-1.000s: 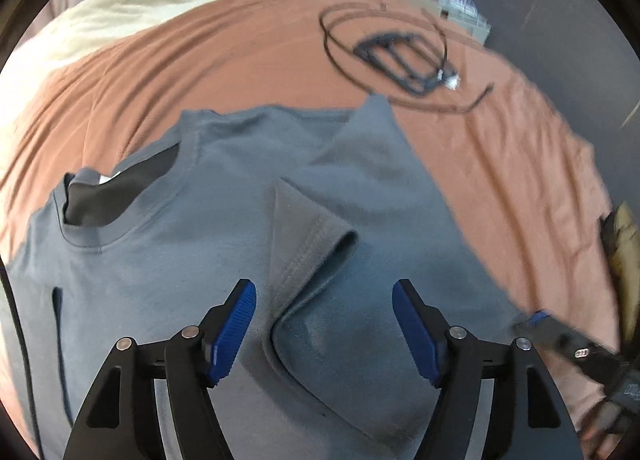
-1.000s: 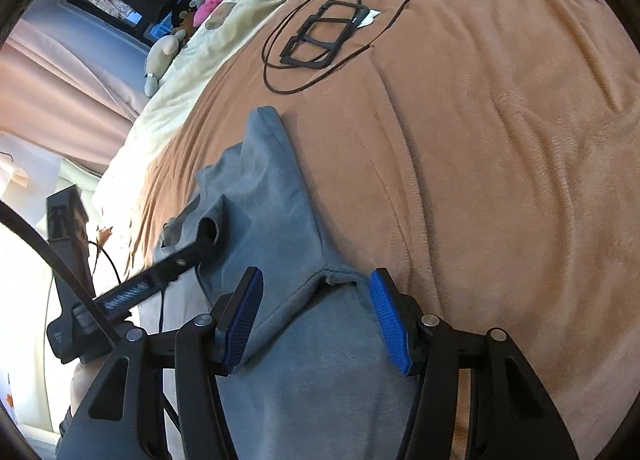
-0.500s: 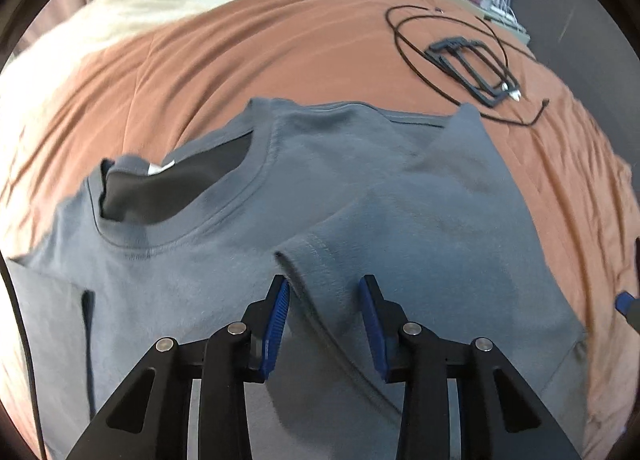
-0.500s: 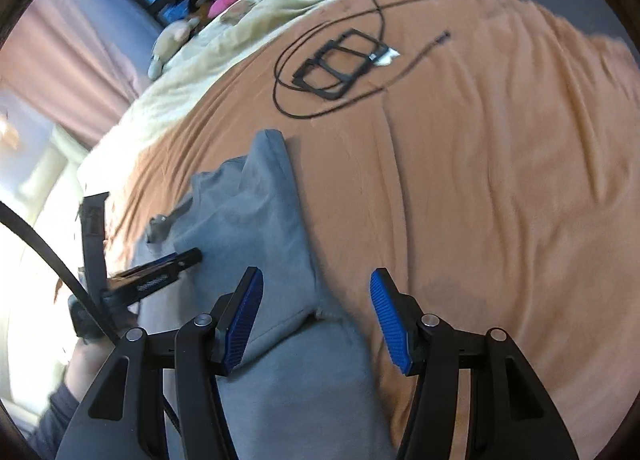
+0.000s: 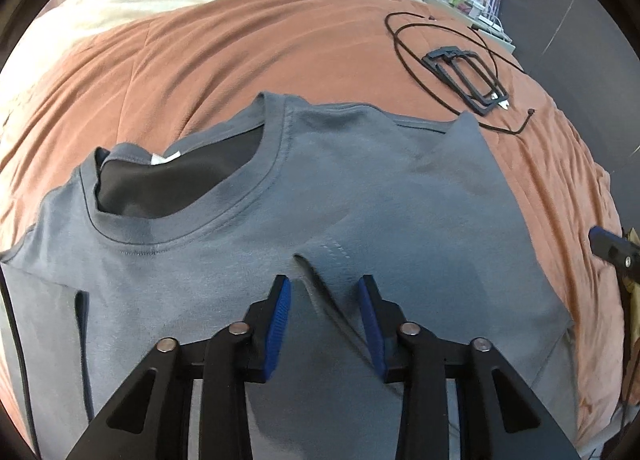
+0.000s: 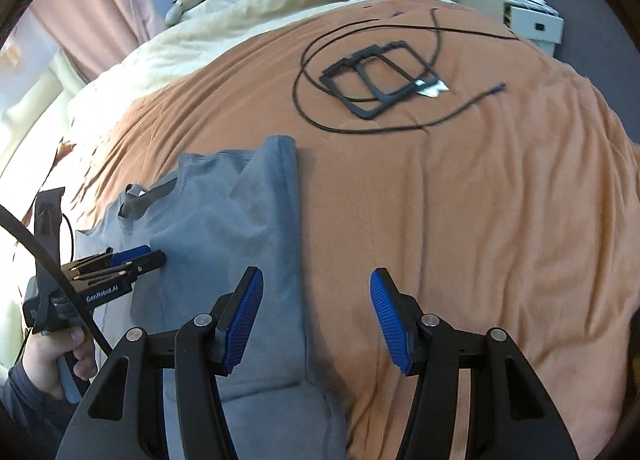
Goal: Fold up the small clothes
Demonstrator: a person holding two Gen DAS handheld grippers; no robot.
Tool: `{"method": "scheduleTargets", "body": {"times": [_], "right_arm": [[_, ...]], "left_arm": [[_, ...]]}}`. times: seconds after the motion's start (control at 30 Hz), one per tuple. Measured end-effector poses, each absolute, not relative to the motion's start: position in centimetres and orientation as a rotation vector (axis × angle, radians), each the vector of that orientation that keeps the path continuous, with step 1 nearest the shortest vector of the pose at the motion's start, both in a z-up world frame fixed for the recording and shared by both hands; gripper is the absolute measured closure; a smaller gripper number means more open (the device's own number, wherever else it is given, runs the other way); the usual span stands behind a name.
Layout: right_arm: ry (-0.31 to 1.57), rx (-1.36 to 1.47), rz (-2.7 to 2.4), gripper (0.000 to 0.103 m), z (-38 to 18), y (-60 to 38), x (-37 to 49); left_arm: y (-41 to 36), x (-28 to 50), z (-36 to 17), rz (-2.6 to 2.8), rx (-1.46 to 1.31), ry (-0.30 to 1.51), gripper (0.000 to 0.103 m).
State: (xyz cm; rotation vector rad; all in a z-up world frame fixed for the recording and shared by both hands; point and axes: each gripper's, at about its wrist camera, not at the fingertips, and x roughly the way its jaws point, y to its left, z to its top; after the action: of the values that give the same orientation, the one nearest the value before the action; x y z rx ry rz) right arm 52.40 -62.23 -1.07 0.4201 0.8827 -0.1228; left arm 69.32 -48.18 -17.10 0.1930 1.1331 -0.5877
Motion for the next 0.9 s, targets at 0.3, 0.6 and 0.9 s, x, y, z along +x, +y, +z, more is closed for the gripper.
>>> {"method": "scheduleTargets", "body": {"times": [0.3, 0.6, 0.9], "right_arm": [[0.903, 0.407, -0.047, 0.05, -1.1, -62.8, 59.2], [0.932, 0.425, -0.067, 0.05, -3.1, -63.2, 65.2], [0.942, 0.407, -0.053, 0.063, -4.8, -63.2, 68.5]], "left_arm": [[-47.6, 70.3, -17.9, -0.589, 0.155, 1.149, 0.083], [-47.8, 71.4, -18.4, -0.609, 0.16, 1.136, 0.083], [-47.9, 71.6, -18.8, -0.627, 0.175, 1.128, 0.083]]}}
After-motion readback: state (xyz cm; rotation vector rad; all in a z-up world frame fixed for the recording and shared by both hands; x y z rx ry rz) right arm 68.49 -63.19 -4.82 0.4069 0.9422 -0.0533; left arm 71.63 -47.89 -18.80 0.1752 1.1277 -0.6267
